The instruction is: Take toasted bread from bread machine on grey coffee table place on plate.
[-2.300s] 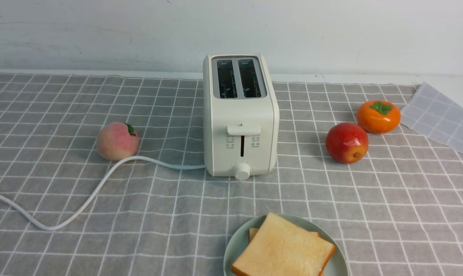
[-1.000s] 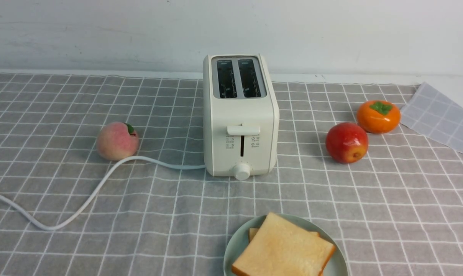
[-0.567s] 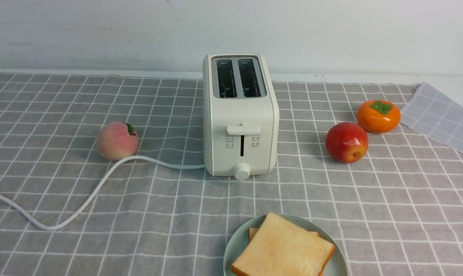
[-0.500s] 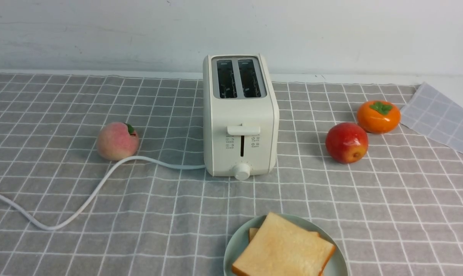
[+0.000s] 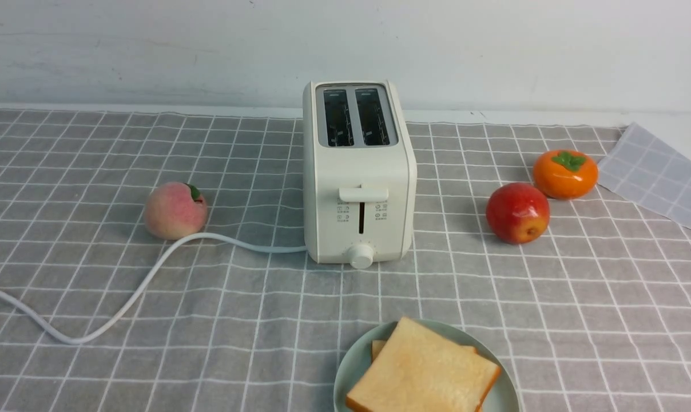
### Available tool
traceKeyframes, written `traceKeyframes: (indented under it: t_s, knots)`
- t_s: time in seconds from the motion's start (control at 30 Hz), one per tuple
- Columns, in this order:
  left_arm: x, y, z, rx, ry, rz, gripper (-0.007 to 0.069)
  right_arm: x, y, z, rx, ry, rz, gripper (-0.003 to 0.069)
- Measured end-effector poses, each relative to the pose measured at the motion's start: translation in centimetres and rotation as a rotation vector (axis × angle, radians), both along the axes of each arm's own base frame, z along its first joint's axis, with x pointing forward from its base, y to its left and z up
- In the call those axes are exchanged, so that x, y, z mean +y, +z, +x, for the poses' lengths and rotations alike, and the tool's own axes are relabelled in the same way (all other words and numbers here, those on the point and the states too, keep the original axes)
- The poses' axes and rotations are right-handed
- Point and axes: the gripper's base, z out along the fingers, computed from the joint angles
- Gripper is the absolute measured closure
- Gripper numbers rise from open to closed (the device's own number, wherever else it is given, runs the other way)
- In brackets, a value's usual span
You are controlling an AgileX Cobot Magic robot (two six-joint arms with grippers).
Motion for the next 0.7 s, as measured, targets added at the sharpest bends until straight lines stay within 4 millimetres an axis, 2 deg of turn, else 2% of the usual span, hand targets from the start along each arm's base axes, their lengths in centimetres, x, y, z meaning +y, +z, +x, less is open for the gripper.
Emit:
traceKeyframes:
  t_s: [0.7]
  knots:
    - [0.00, 0.00, 0.00, 0.000, 0.000, 0.000, 0.0589, -0.30, -0.01, 0.03, -0.007, -0.011, -0.075, 0.0457]
